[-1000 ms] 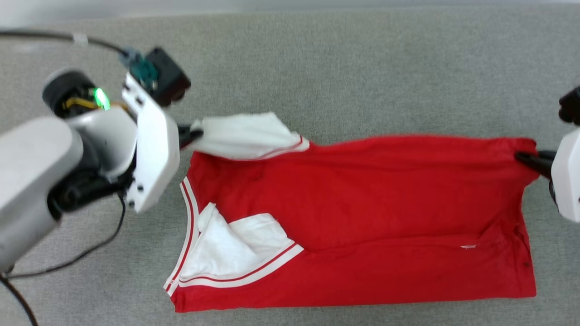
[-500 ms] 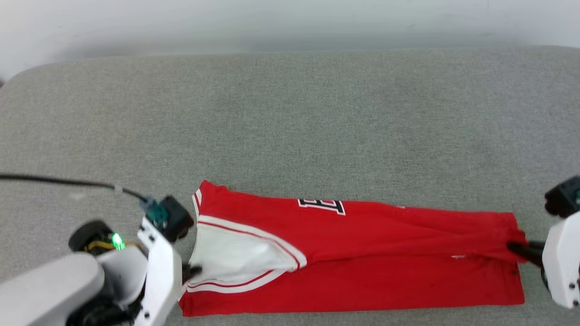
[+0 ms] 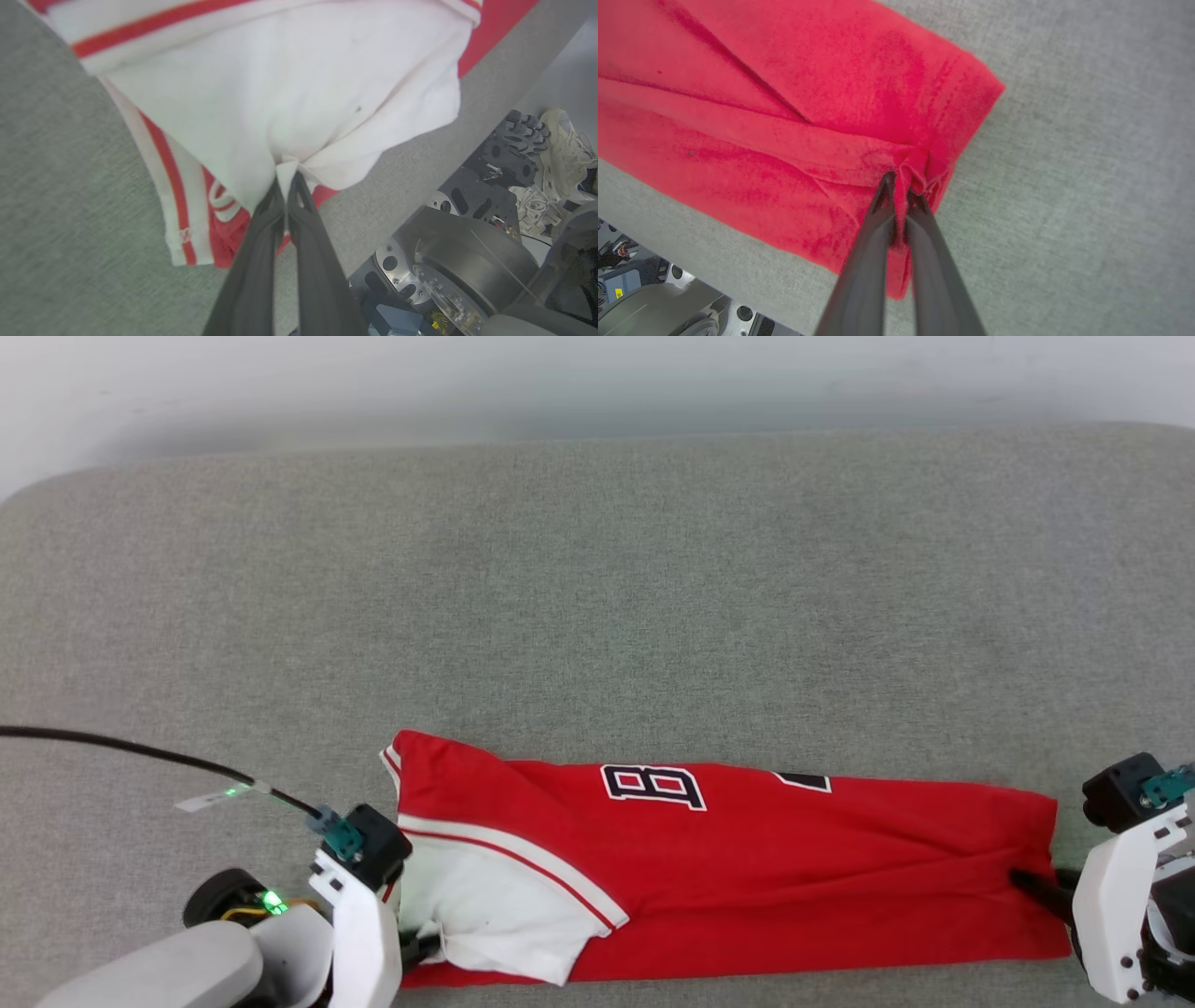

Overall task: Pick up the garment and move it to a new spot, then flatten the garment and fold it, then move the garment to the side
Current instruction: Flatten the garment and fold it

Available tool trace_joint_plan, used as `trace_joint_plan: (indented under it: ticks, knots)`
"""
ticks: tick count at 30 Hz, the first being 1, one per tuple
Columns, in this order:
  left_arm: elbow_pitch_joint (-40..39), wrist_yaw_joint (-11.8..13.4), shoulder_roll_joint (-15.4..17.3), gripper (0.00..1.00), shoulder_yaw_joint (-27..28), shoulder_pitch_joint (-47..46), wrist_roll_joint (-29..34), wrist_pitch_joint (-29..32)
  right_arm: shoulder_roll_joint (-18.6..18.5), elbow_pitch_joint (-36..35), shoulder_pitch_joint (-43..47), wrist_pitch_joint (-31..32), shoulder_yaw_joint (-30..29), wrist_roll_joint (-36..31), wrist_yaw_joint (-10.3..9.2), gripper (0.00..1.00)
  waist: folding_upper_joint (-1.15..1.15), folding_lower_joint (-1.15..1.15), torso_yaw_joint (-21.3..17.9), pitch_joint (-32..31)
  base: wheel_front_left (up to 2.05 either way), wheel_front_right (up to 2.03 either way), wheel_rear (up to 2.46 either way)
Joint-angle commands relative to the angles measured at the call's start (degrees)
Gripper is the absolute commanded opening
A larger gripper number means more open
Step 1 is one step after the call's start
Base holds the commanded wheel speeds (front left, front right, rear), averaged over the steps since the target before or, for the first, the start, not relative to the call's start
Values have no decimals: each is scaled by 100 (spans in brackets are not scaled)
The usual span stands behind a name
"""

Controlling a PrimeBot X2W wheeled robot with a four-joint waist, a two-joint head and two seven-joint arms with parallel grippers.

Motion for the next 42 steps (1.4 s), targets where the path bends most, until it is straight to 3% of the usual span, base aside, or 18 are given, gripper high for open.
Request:
trace_joint_plan:
  ticks: [1, 5, 9, 12, 17, 22, 26, 30, 34, 38, 42]
  knots:
    - [8, 78, 45, 100, 83, 53, 101, -158, 72, 10, 34, -177, -46, -108, -10, 100, 0, 0, -19, -50, 0, 0, 0]
    - [-249, 259, 225, 100, 178, 136, 209, -465, -35, -199, 143, -510, -286, -110, -8, 100, 0, 0, -29, -213, 0, 0, 0]
    - [-629, 623, 468, 100, 414, 205, 328, -957, -166, -580, 289, -794, -674, -124, -7, 100, 0, 0, -38, -334, 0, 0, 0]
    - [-803, 1096, 618, 100, 606, 261, 617, -1489, -160, -807, 480, -1050, -1136, -142, -7, 100, 0, 0, -39, -376, 0, 0, 0]
    - [-870, 1856, 555, 100, 993, 480, 772, -2479, -24, -885, 802, -1328, -2012, -155, -7, 100, 0, 0, -21, -351, 0, 0, 0]
    - [-745, 2614, 429, 100, 1386, 757, 939, -3353, 213, -747, 1099, -1160, -2643, 148, -7, 100, 0, 0, -16, -249, 0, 0, 0]
    - [-760, 3134, 284, 100, 1837, 1008, 1229, -3561, 395, -508, 1322, -925, -2935, 343, -7, 100, 0, 0, 16, -190, 0, 0, 0]
    - [-1013, 3568, -164, 100, 2698, 1465, 1815, -3586, 634, -230, 1463, -683, -3077, 505, -7, 100, 0, 0, 76, -135, 0, 0, 0]
    - [-1219, 3733, -668, 100, 3544, 2087, 2550, -3583, 926, -18, 1515, -624, -3098, 659, -7, 100, 0, 0, 129, -81, 0, 0, 0]
    - [-1345, 3798, -1233, 100, 4326, 2766, 3281, -3583, 1148, 87, 1493, -553, -3022, 826, -7, 100, 0, 0, 160, -33, 0, 0, 0]
    - [-1393, 3683, -1794, 100, 4997, 3281, 4082, -3584, 1279, 153, 1469, -405, -2845, 940, -7, 100, 0, 0, 186, 9, 0, 0, 0]
